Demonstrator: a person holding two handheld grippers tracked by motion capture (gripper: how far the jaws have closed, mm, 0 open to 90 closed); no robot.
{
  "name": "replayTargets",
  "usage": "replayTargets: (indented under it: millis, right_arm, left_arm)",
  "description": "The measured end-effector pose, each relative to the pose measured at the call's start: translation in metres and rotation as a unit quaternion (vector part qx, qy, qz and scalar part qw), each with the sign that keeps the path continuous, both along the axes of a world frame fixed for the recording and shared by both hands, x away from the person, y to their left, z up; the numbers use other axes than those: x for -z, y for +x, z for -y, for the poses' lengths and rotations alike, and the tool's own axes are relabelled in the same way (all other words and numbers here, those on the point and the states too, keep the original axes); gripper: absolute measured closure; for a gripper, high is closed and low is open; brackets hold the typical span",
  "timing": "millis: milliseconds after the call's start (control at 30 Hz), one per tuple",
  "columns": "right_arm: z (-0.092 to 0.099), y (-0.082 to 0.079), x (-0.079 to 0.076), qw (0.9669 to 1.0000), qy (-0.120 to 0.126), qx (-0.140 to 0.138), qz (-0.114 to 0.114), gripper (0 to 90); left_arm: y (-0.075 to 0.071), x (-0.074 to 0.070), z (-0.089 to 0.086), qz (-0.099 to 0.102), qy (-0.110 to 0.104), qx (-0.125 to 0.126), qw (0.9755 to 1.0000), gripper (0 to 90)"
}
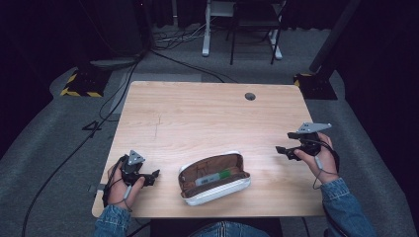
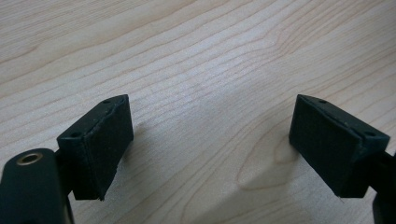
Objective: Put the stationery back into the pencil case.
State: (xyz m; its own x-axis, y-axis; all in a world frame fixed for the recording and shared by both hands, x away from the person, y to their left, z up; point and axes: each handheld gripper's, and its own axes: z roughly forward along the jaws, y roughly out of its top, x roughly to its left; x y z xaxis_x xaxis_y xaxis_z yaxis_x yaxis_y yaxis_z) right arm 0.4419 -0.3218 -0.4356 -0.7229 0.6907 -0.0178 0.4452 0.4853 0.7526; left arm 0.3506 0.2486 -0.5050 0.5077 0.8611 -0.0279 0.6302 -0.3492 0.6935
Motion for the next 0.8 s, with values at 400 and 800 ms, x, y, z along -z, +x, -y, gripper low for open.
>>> replayTargets:
  millis: [400, 800]
  right_arm:
    - [0.014, -0.001, 0.034, 0.9996, -0.003, 0.029, -0.006, 18.2]
    - [0.014, -0.004, 0.057, 0.9991, -0.003, 0.041, -0.013, 18.3]
  left_arm:
    - [-0.001, 0.0, 0.0, 0.0, 0.0, -0.001, 1.0, 14.0]
    - [-0.001, 0.0, 0.0, -0.001, 0.0, -0.001, 1.0, 14.0]
